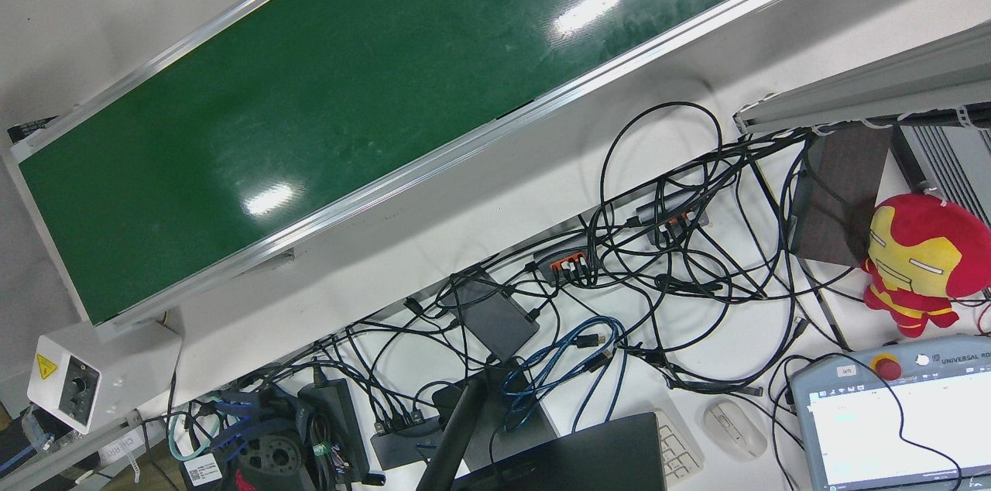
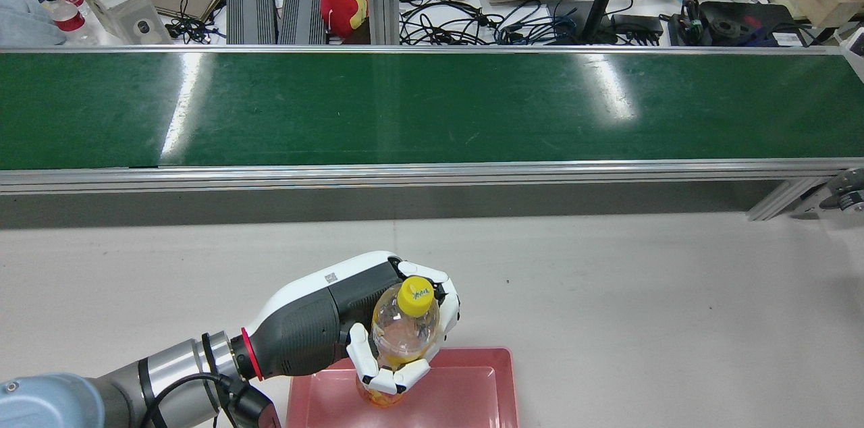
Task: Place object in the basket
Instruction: 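Lower the bottle into the pink tray and open the left hand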
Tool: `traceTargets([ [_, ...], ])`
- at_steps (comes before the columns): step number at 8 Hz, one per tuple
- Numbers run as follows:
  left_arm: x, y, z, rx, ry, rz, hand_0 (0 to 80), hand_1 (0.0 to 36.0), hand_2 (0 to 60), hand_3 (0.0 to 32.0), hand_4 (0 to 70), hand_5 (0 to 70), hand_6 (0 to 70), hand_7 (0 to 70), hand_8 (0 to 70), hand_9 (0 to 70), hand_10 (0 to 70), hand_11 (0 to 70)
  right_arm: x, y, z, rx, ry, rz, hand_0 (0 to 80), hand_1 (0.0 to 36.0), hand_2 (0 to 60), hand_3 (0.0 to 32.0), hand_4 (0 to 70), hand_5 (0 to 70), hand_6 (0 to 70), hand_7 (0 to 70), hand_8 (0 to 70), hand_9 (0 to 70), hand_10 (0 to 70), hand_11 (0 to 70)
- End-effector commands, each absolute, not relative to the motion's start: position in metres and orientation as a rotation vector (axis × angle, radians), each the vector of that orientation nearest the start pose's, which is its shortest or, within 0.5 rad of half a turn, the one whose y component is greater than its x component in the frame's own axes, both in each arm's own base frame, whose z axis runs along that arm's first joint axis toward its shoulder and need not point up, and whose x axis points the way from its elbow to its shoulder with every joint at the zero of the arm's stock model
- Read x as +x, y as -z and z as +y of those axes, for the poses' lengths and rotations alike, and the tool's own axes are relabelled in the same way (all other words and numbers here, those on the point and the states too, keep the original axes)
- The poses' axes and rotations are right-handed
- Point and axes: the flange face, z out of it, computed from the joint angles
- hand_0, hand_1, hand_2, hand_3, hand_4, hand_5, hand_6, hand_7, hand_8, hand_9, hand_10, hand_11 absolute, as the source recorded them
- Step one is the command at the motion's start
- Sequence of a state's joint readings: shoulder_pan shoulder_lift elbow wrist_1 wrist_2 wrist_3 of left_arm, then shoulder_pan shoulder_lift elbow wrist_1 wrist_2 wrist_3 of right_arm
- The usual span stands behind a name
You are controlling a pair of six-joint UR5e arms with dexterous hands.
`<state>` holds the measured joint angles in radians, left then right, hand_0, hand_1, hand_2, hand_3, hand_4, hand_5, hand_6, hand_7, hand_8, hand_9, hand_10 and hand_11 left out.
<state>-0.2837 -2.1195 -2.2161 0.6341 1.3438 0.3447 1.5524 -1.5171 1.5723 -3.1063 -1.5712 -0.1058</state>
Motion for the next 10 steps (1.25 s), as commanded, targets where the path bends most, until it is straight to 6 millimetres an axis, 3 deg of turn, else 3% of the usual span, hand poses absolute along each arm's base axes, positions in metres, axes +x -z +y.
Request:
traceTargets([
  [1, 0.441, -0.199, -0.251, -0.934, 1.045, 2.045, 58.3, 36.0, 60.0, 0.0, 44.5, 70.0, 29.1, 44.4, 52.9, 68.7, 32.4, 48.3, 0.124, -0.656, -0.525, -0.104, 2.175, 2.38, 0.0, 0.0, 0.0, 0.0, 0.0, 0.0, 0.0, 0.0, 0.0, 0.0, 0.0, 0.0],
  [2, 0.41, -0.205, -0.243, -0.892, 1.047, 2.019, 53.9, 36.0, 60.0, 0.0, 18.5, 70.0, 14.0, 32.5, 33.6, 45.6, 28.1, 43.4, 0.124, -0.656, -0.525, -0.104, 2.173, 2.381, 0.0, 0.0, 0.0, 0.0, 0.0, 0.0, 0.0, 0.0, 0.0, 0.0, 0.0, 0.0],
  [3, 0.385, -0.215, -0.237, -0.872, 1.042, 2.015, 52.0, 36.0, 60.0, 0.0, 7.8, 70.0, 7.3, 23.3, 23.0, 32.1, 26.7, 41.8, 0.124, -0.656, -0.525, -0.104, 2.175, 2.38, 0.0, 0.0, 0.0, 0.0, 0.0, 0.0, 0.0, 0.0, 0.0, 0.0, 0.0, 0.0],
  [4, 0.384, -0.222, -0.235, -0.87, 1.045, 2.002, 50.0, 36.0, 60.0, 0.0, 5.4, 64.6, 2.7, 12.4, 21.2, 28.0, 22.9, 36.5, 0.124, -0.656, -0.525, -0.104, 2.173, 2.381, 0.0, 0.0, 0.0, 0.0, 0.0, 0.0, 0.0, 0.0, 0.0, 0.0, 0.0, 0.0],
  [5, 0.388, -0.222, -0.227, -0.888, 1.034, 1.989, 47.7, 36.0, 60.0, 0.0, 6.7, 48.2, 0.6, 6.3, 18.7, 23.2, 15.1, 24.8, 0.124, -0.656, -0.525, -0.104, 2.175, 2.38, 0.0, 0.0, 0.0, 0.0, 0.0, 0.0, 0.0, 0.0, 0.0, 0.0, 0.0, 0.0],
  [6, 0.39, -0.221, -0.226, -0.894, 1.032, 1.995, 52.1, 34.7, 60.0, 2.4, 5.6, 33.0, 0.0, 3.1, 10.6, 11.9, 9.0, 16.0, 0.124, -0.656, -0.525, -0.104, 2.173, 2.381, 0.0, 0.0, 0.0, 0.0, 0.0, 0.0, 0.0, 0.0, 0.0, 0.0, 0.0, 0.0],
  [7, 0.392, -0.219, -0.227, -0.899, 1.026, 2.008, 67.1, 26.9, 13.4, 4.6, 2.4, 29.8, 0.0, 1.2, 8.4, 9.0, 7.0, 13.3, 0.124, -0.656, -0.525, -0.104, 2.173, 2.381, 0.0, 0.0, 0.0, 0.0, 0.0, 0.0, 0.0, 0.0, 0.0, 0.0, 0.0, 0.0],
  [8, 0.398, -0.221, -0.227, -0.901, 1.025, 2.014, 80.0, 11.3, 0.0, 6.0, 1.5, 29.0, 0.0, 0.0, 7.1, 7.3, 6.5, 12.3, 0.124, -0.656, -0.525, -0.104, 2.173, 2.381, 0.0, 0.0, 0.0, 0.0, 0.0, 0.0, 0.0, 0.0, 0.0, 0.0, 0.0, 0.0],
  [10, 0.413, -0.224, -0.23, -0.907, 1.021, 2.026, 80.0, 5.8, 0.0, 6.6, 0.9, 25.4, 0.0, 0.0, 6.3, 6.6, 7.8, 13.7, 0.124, -0.656, -0.525, -0.103, 2.174, 2.382, 0.0, 0.0, 0.0, 0.0, 0.0, 0.0, 0.0, 0.0, 0.0, 0.0, 0.0, 0.0],
])
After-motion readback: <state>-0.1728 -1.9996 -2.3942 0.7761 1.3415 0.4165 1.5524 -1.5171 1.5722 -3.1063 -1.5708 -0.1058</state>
